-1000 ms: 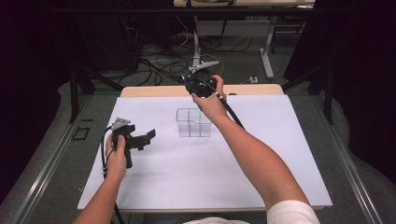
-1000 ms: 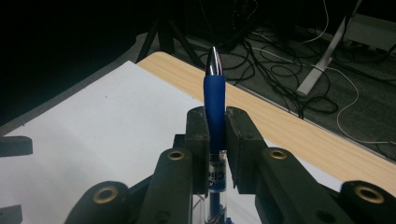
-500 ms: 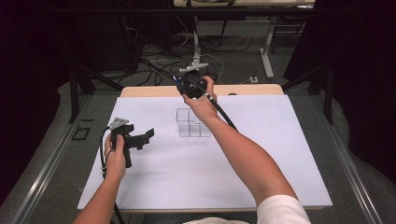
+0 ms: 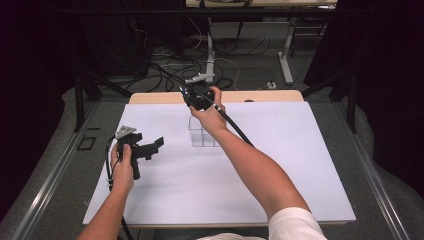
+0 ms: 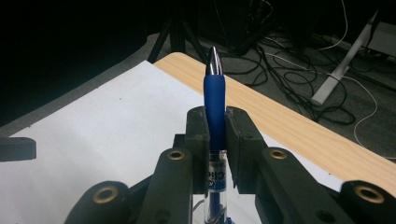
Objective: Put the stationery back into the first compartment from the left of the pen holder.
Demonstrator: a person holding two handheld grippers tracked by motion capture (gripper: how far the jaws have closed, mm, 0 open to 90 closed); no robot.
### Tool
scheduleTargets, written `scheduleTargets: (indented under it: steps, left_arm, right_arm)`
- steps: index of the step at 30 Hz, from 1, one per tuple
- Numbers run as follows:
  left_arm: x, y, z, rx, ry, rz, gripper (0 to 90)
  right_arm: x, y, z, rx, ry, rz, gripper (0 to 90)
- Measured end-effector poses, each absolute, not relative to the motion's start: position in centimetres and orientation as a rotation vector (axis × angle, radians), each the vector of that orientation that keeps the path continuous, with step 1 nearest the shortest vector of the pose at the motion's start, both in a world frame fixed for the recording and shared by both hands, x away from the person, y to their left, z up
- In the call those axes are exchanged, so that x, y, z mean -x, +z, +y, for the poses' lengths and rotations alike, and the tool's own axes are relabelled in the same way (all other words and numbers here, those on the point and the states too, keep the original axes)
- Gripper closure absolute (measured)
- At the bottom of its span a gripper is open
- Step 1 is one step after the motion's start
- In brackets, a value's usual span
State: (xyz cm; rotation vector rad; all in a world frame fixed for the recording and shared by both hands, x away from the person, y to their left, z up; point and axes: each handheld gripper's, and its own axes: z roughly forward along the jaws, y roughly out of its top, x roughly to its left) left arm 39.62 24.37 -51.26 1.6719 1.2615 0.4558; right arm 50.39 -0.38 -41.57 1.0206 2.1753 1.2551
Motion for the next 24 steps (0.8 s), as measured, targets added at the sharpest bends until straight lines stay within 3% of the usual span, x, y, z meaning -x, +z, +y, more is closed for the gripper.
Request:
scheduleTargets:
  steps: [24]
  left_arm:
    - [-39.7, -51.3, 24.2, -1.672, 0.454, 1.259, 3.1]
  right_arm:
    - [-50.6, -43.0, 0.8, -1.011, 1.252, 2.184, 79.7]
